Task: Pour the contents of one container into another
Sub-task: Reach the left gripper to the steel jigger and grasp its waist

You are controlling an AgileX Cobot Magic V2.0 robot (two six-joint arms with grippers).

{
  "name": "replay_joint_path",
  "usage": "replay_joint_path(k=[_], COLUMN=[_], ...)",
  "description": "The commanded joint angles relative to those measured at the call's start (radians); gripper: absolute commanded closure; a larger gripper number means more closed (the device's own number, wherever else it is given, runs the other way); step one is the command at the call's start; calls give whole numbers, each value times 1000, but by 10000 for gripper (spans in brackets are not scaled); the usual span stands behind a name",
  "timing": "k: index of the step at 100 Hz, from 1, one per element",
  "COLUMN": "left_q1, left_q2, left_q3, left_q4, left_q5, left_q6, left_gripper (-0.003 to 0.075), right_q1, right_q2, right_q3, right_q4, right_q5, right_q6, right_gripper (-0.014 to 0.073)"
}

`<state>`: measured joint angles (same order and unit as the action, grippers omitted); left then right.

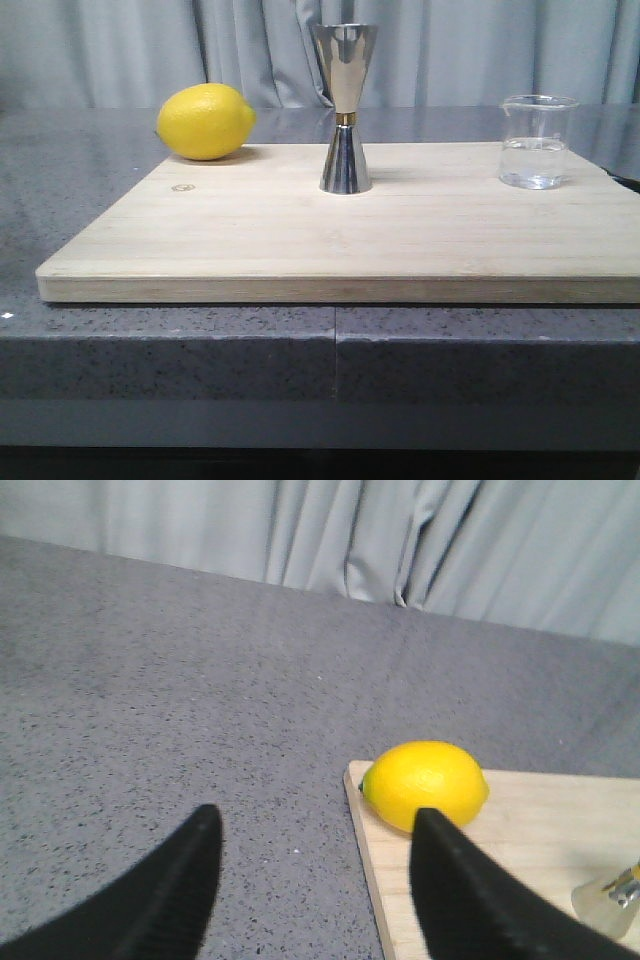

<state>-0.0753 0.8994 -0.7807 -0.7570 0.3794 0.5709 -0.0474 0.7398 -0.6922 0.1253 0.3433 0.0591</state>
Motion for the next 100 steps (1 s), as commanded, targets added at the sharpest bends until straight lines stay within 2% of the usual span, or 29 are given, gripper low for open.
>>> replay_joint_path(k=[1, 11, 28, 44, 57, 68, 79, 84, 100], left_q1=[-50, -109, -264, -418, -502, -518, -516, -516, -516], left_q2=[35, 76, 163, 264, 351, 417, 482, 505, 576], left_q3=[-34, -34, -34, -34, -44, -57, -75, -88, -140], left_q4=[-96, -172, -282, -425, -581, -766, -1084, -1094, -1094], left_q5=[-63, -97, -162, -251, -258, -203, -99, -48, 35], left_q6=[126, 167, 424, 653, 856, 1051, 1345, 1421, 1441], left_gripper=[141, 127, 127, 127, 127, 134, 134, 137, 158], right_q1=[-4, 15, 103, 206, 247, 251, 251, 253, 269], right_q2=[26, 50, 81, 88, 88, 88, 88, 88, 88], right_q3=[-37, -37, -37, 11, 83, 155, 233, 265, 290], right_q4=[31, 40, 35, 8, -3, -3, -3, -3, -3], right_q5=[-90, -88, -103, -215, -262, -304, -398, -433, -476], right_q6=[0, -4, -52, -76, -76, -76, -76, -76, -74], right_gripper=[82, 81, 81, 80, 80, 80, 81, 80, 81])
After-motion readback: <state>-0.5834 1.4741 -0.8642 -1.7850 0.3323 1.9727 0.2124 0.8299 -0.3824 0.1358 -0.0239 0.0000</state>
